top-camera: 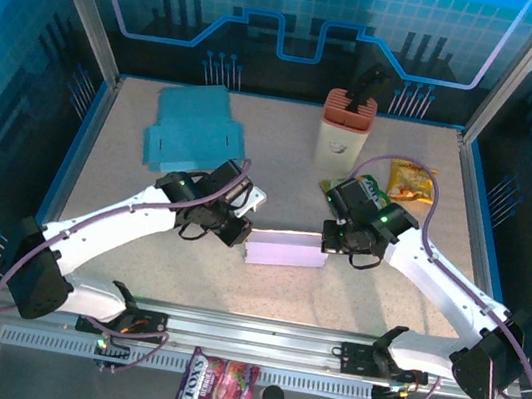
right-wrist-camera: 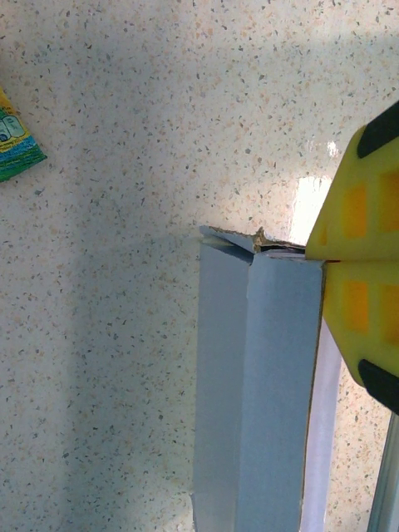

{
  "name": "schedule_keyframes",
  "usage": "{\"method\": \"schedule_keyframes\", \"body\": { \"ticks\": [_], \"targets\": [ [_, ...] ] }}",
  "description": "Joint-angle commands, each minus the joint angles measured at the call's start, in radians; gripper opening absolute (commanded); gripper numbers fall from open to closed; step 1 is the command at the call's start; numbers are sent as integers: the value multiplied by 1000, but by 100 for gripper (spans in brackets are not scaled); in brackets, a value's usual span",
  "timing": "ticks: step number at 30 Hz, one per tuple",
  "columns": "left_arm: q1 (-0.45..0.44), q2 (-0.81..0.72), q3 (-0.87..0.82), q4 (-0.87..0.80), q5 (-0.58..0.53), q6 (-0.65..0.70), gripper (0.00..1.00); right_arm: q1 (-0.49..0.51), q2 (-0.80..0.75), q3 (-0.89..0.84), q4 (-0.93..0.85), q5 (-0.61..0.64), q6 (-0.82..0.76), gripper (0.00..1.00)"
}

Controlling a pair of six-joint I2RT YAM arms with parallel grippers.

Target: Fold the paper box

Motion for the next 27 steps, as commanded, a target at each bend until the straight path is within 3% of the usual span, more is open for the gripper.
{"method": "schedule_keyframes", "body": {
  "ticks": [1,10,27],
  "targets": [
    [-8,20,34,4,13,-11,5,9,-4,-8,-32,-15,16,0],
    [-13,43,61,-9,17,-64,0,9,-10,-10,-33,-10,22,0],
    [-33,97,134,-108,59,-372,0,17,-6,-10,-25,-9,37,0]
  ]
}}
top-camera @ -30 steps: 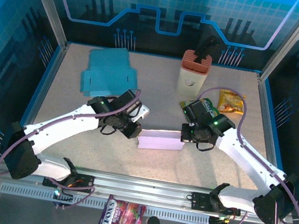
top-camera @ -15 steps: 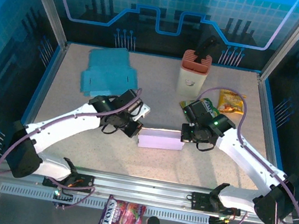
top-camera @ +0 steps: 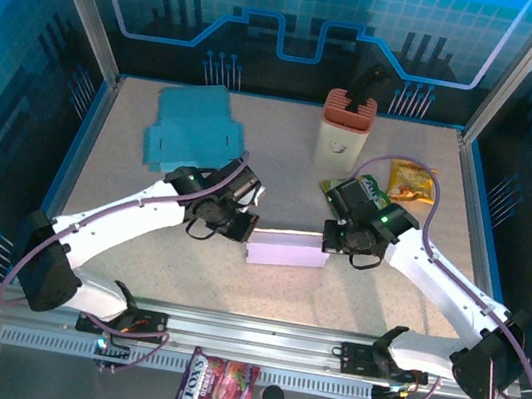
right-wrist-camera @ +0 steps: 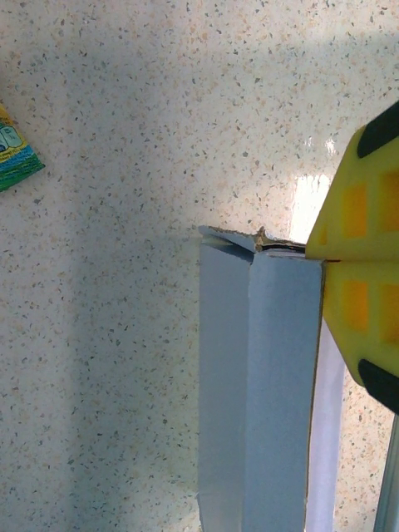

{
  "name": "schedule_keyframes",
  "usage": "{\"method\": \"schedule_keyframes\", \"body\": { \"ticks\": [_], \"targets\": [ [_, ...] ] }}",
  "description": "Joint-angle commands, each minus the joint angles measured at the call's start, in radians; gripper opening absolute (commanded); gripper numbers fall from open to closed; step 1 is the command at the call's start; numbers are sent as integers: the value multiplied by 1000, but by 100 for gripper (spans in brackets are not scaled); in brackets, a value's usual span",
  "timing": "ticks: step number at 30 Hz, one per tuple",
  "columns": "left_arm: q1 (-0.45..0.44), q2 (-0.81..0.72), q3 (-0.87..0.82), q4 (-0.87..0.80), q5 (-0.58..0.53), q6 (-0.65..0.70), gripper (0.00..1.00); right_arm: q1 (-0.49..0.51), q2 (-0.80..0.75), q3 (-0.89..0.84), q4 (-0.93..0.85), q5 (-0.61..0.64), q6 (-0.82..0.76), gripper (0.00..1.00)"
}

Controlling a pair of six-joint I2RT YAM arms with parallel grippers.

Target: Fold the paper box

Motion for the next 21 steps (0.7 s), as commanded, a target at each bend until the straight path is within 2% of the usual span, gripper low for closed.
{"method": "schedule_keyframes", "body": {
  "ticks": [1,12,21],
  "targets": [
    [-14,29,42,-24,61,-83,0,18,-5,-12,-20,-16,15,0],
    [-9,66,85,-53,91,-170,0,19,-13,-14,-25,-12,16,0],
    [-6,37,20,12,73,-194,0,19,-23,-26,-24,-13,22,0]
  ]
}}
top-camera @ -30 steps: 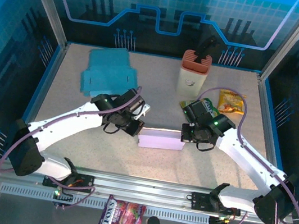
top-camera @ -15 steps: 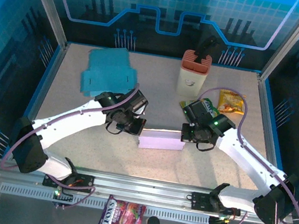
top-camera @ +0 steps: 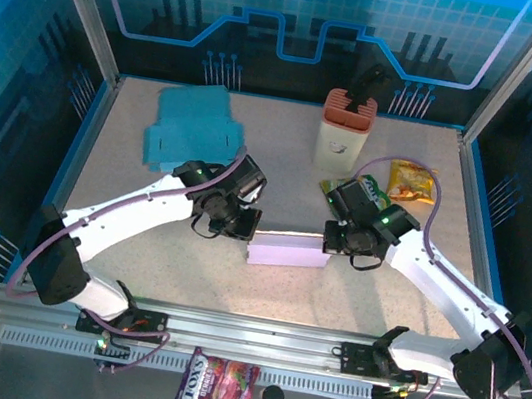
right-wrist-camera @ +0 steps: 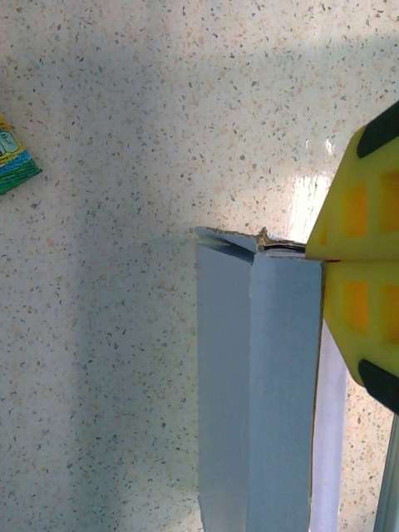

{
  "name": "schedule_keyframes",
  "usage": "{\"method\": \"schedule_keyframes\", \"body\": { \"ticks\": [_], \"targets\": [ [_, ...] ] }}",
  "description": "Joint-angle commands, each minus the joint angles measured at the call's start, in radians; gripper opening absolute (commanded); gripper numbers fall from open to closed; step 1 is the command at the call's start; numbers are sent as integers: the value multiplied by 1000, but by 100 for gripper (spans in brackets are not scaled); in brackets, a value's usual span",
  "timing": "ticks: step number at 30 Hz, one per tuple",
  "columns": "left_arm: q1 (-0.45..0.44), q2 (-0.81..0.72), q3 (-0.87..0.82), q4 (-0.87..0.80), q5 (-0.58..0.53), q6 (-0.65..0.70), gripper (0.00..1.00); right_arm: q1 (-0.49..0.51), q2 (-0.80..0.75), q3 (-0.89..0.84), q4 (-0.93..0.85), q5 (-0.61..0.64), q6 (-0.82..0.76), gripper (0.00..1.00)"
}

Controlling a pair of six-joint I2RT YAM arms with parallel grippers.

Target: Fold the paper box

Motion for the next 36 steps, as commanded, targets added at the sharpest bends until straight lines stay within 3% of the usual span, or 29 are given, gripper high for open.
{"method": "schedule_keyframes", "body": {
  "ticks": [1,11,22,36],
  "targets": [
    [-6,-17,-48,85,42,-41,0,19,-13,-20,-18,-16,19,0],
    [-6,-72,-164,199,28,-67,0,19,-26,-37,-9,-12,26,0],
    [-9,-103,-197,168,-42,31,0,20,-35,-55,6,1,27,0],
    [-44,-115,-275,205,-88,29,0,20,-69,-80,-3,-19,76,0]
  ]
}}
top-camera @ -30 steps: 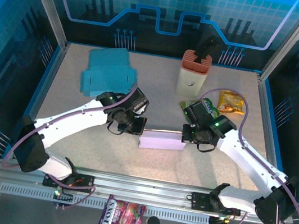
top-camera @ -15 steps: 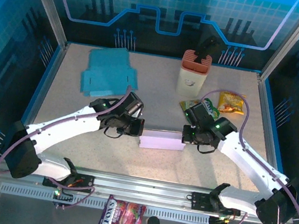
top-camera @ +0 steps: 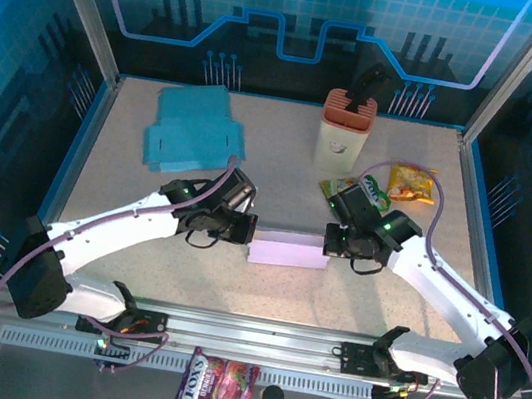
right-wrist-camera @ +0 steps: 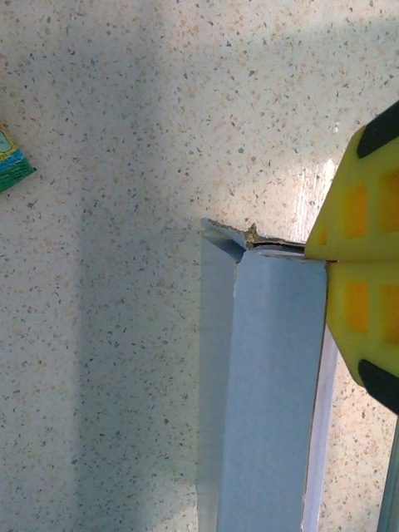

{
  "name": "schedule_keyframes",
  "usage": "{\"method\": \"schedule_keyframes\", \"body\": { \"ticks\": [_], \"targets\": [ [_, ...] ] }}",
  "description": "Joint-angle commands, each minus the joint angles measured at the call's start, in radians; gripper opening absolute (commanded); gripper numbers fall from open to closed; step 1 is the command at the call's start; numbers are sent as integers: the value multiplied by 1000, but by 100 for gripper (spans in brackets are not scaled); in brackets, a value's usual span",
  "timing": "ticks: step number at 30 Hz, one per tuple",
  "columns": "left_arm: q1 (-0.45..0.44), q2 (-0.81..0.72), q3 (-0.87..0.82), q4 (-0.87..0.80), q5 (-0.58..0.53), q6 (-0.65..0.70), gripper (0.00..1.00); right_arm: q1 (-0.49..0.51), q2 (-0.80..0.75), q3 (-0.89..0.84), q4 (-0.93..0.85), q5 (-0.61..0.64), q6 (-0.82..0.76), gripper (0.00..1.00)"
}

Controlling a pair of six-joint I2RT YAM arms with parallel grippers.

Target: Fold the paper box

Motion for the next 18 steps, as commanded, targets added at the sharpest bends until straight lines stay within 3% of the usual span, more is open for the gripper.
{"method": "schedule_keyframes", "body": {
  "ticks": [1,3,8,12,16,18],
  "targets": [
    [-23,15,-56,-54,-27,21,0,18,-28,-26,-45,-17,53,0],
    [-30,13,-58,-56,-39,18,0,18,-43,-22,-58,-27,86,4],
    [-50,11,-53,-62,-79,18,0,17,-141,-28,-68,-79,263,34],
    [-60,9,-44,-73,-91,19,0,-11,-299,-99,58,-136,558,57],
    [-64,9,-42,-79,-97,20,0,-50,-431,-277,318,-198,910,65],
    [-66,12,-39,-78,-97,21,0,-63,-452,-332,393,-212,1013,67]
  ]
}}
